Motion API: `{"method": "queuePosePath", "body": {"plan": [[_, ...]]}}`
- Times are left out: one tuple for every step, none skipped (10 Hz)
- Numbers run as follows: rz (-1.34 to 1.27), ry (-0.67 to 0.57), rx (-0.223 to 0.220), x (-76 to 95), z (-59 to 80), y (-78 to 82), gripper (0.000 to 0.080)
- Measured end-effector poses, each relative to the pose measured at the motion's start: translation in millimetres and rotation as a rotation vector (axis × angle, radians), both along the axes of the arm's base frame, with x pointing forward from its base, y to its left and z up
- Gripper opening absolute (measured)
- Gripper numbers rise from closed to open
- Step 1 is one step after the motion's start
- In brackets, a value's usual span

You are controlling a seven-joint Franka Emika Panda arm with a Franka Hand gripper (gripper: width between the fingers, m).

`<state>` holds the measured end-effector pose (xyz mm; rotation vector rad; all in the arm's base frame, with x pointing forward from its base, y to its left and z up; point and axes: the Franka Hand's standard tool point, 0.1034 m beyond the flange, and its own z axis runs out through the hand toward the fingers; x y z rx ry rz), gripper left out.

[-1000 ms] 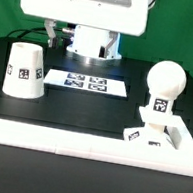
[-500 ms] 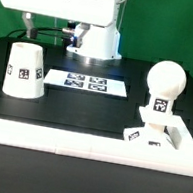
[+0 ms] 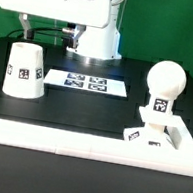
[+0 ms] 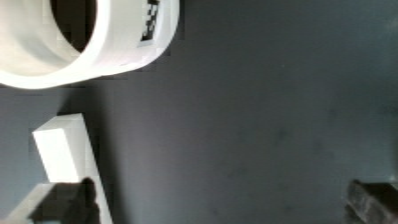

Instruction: Assemble lamp

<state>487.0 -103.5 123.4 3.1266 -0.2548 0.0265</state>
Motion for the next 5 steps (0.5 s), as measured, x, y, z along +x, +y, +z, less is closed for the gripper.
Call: {"method": "queuePosePath", "body": {"plan": [[-0.001, 0.0, 0.0, -2.1, -0.7, 0.0, 0.0698], [-0.005, -0.002, 0.002, -14.7, -4.6, 0.3, 0.0698], [-0.008, -0.002, 0.004, -28.3, -9.2, 0.3, 0.0698], [-0.017, -0.001, 0.007, -39.2, -14.0, -0.8, 0.0698], [-0.026, 0.003, 0.009, -48.5, -18.3, -1.9, 0.0698]]}}
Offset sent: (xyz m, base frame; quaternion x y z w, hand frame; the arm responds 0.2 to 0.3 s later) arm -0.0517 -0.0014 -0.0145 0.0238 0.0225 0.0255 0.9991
